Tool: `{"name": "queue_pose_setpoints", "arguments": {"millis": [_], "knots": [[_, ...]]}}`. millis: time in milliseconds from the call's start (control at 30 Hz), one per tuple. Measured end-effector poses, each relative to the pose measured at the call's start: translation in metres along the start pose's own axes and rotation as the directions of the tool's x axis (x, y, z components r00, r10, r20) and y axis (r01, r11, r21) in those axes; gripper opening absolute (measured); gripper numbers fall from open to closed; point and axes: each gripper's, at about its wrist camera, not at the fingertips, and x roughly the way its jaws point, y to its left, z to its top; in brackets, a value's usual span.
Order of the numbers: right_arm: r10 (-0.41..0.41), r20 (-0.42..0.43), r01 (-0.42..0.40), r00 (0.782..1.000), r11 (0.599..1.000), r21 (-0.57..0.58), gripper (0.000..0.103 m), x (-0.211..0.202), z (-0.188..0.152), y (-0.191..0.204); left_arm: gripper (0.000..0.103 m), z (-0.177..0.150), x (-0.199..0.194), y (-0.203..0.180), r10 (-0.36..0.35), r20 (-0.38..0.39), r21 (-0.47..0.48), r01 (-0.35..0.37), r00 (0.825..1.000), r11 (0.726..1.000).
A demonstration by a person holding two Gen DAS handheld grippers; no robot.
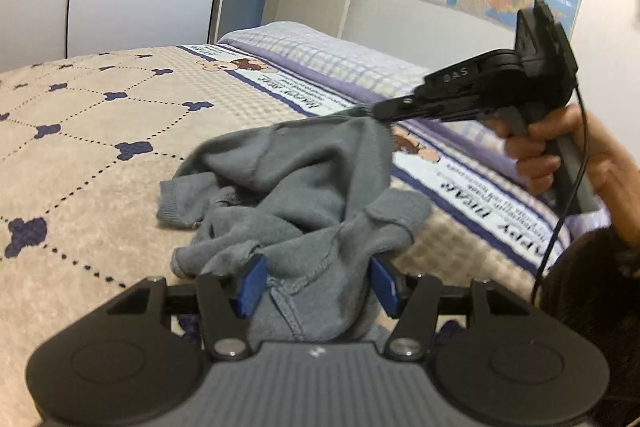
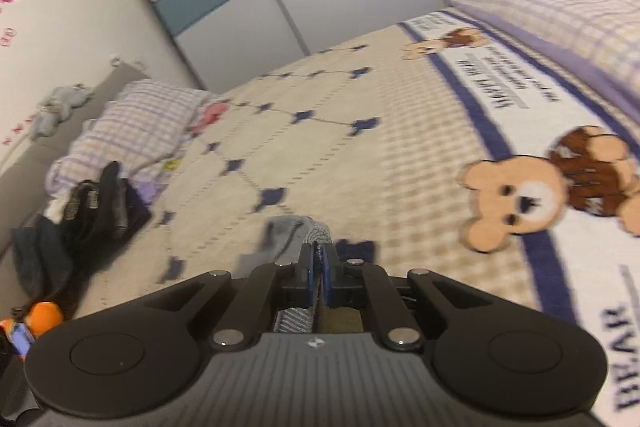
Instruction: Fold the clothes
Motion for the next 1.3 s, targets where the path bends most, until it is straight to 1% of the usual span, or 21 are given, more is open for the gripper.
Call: {"name": "queue_pose_setpoints", "arguments": {"millis": [100,167,200,233,267,300,367,433,500,533,600,667,767,867,967,1033,1067,1133,1167,1200,1300], "knots": [[-0.104,-0.041,0.102,0.994,0.994,-0.046,0.005,0.003,-0.005,-0.008,0.057,-0.002,0.005,-0.004,0.027,-0.022,0.042,-0.027,0.999,0.999],[-0.16,-0.075,0.155,0.984,0.985,-0.071,0.005,0.008,-0.009,-0.014,0.057,-0.002,0.006,-0.004,0.032,-0.031,0.059,-0.031,0.999,0.998],[-0.182,-0.091,0.175,0.979,0.981,-0.08,0.002,0.012,-0.011,-0.016,0.057,-0.001,0.006,-0.003,0.031,-0.034,0.063,-0.029,0.999,0.998],[-0.207,-0.102,0.197,0.973,0.976,-0.095,0.002,0.015,-0.013,-0.018,0.057,-0.001,0.006,-0.001,0.028,-0.035,0.065,-0.025,0.999,0.998],[-0.229,-0.108,0.217,0.967,0.97,-0.112,0.002,0.017,-0.014,-0.019,0.056,0.0,0.006,0.0,0.024,-0.037,0.066,-0.021,0.999,0.998],[-0.241,-0.113,0.227,0.964,0.966,-0.123,0.002,0.019,-0.015,-0.02,0.05,0.001,0.007,0.002,0.025,-0.04,0.07,-0.022,0.999,0.997],[-0.243,-0.126,0.227,0.962,0.966,-0.126,0.002,0.021,-0.017,-0.021,0.047,0.001,0.011,0.002,0.036,-0.06,0.088,-0.03,0.998,0.996],[-0.216,-0.142,0.203,0.966,0.974,-0.104,0.007,0.023,-0.016,-0.022,0.039,0.0,0.015,0.002,0.05,-0.076,0.103,-0.042,0.996,0.994],[-0.182,-0.157,0.173,0.971,0.983,-0.067,0.008,0.027,-0.015,-0.023,0.024,0.0,0.018,0.0,0.071,-0.085,0.111,-0.062,0.994,0.992],[-0.165,-0.167,0.159,0.972,0.986,-0.053,0.012,0.03,-0.013,-0.023,0.022,0.0,0.018,-0.001,0.076,-0.086,0.114,-0.066,0.993,0.991],[-0.15,-0.182,0.147,0.972,0.989,-0.033,0.033,0.037,-0.012,-0.024,0.015,0.0,0.017,-0.002,0.085,-0.086,0.118,-0.075,0.993,0.99],[-0.14,-0.196,0.14,0.971,0.99,-0.014,0.036,0.045,-0.011,-0.025,0.013,0.0,0.015,-0.003,0.092,-0.082,0.121,-0.082,0.992,0.989],[-0.163,-0.229,0.165,0.96,0.986,-0.01,0.036,0.062,-0.013,-0.028,0.014,-0.001,0.009,-0.003,0.091,-0.075,0.124,-0.081,0.993,0.989],[-0.185,-0.264,0.191,0.947,0.982,-0.005,0.036,0.078,-0.017,-0.032,0.017,0.0,-0.003,-0.001,0.085,-0.034,0.119,-0.08,0.996,0.99],[-0.179,-0.289,0.195,0.941,0.98,0.029,0.036,0.086,-0.022,-0.037,0.017,0.002,-0.013,0.002,0.079,0.008,0.105,-0.08,0.997,0.991],[-0.166,-0.299,0.19,0.94,0.98,0.054,0.036,0.088,-0.024,-0.038,0.018,0.002,-0.012,0.002,0.063,0.0,0.108,-0.063,0.998,0.992],[-0.164,-0.301,0.189,0.939,0.98,0.056,0.036,0.089,-0.025,-0.038,0.02,0.002,-0.008,0.001,0.057,-0.013,0.118,-0.056,0.998,0.991],[-0.169,-0.299,0.19,0.939,0.981,0.044,0.036,0.09,-0.026,-0.036,0.032,0.0,0.0,-0.006,0.057,-0.039,0.161,-0.05,0.998,0.986],[-0.171,-0.297,0.191,0.939,0.981,0.038,0.036,0.09,-0.027,-0.035,0.04,-0.002,0.004,-0.009,0.063,-0.05,0.184,-0.053,0.997,0.981],[-0.174,-0.296,0.191,0.939,0.981,0.033,0.036,0.091,-0.028,-0.035,0.043,-0.003,0.009,-0.012,0.076,-0.061,0.208,-0.061,0.995,0.976],[-0.182,-0.289,0.194,0.94,0.981,0.013,0.037,0.092,-0.029,-0.033,0.043,-0.007,0.019,-0.018,0.123,-0.079,0.256,-0.099,0.989,0.962]]}}
